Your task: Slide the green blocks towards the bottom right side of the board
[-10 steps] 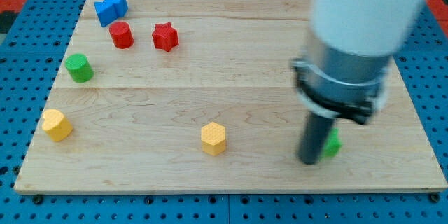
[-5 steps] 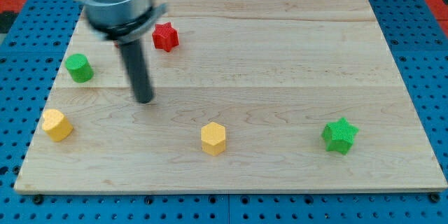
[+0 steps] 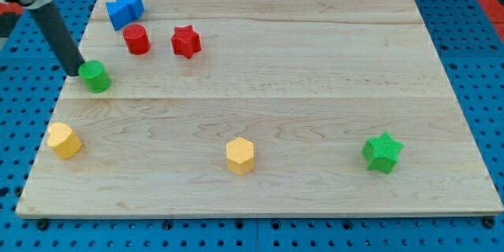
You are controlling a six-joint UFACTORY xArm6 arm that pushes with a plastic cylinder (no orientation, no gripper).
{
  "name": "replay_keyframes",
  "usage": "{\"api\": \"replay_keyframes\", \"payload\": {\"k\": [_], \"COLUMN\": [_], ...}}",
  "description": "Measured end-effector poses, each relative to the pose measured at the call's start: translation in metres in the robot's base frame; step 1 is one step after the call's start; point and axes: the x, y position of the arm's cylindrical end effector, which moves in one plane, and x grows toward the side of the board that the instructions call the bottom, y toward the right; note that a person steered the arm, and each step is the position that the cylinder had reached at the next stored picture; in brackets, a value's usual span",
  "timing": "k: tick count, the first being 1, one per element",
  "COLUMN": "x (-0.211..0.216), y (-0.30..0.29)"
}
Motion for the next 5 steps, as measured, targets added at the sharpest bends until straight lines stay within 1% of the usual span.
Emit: {"api": "replay_keyframes", "payload": {"k": [1,2,3,4,5], "x": [0.011,0.013,0.013,0.014,0.067], "y": [0.072,0.091,0.000,0.048,0.141]}}
